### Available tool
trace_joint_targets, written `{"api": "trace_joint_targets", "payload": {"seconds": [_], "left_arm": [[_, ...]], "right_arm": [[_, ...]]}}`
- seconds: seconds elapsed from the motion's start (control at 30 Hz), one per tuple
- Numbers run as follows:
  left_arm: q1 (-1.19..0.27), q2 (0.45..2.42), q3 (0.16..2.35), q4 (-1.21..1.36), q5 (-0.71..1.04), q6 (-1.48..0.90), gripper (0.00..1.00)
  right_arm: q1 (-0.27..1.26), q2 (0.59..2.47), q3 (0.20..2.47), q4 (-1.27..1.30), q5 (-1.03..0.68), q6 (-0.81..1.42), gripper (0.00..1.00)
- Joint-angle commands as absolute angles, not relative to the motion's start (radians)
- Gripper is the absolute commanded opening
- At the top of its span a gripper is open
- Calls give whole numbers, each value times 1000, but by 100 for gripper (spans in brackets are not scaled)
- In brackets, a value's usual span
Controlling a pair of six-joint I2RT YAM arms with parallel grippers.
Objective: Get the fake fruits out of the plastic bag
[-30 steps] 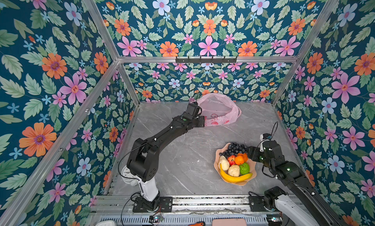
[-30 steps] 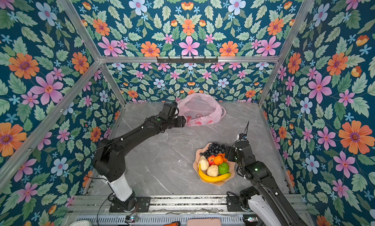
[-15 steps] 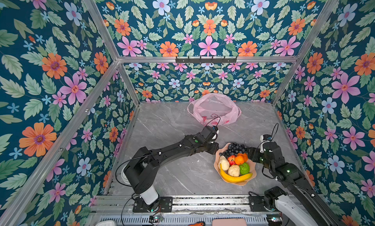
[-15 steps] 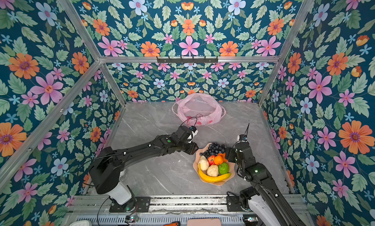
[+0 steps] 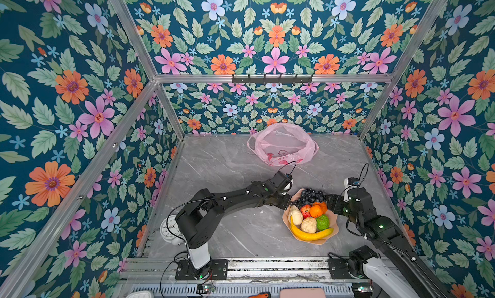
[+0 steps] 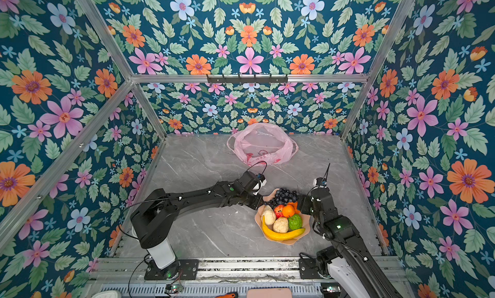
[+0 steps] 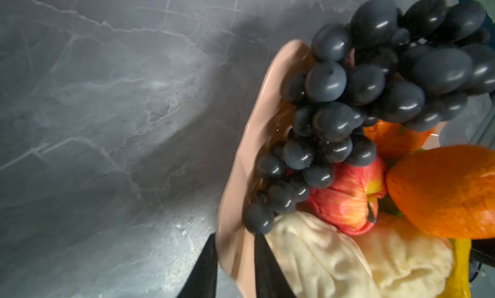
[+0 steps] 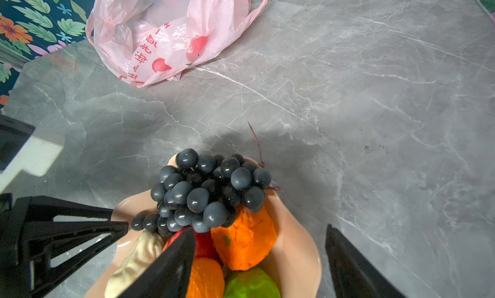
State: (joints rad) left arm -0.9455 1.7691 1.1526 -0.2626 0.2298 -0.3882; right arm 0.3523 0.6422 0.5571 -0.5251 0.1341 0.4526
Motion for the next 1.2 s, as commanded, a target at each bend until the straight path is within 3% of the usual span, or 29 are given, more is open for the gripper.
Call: {"api": "trace_joint_targets", "payload": {"seconds": [0.0, 0.43, 1.17], "left_arm": [[-946, 1772, 1151, -249, 242, -394, 23], [-934, 1767, 1129, -230, 206, -407, 4], [-587, 1663, 943, -100, 190, -353, 2]], "right_arm": [[351, 650, 558, -500, 135, 459, 78], [352, 649, 560, -514, 141, 457, 78], [352, 686, 566, -491, 138, 456, 78]]}}
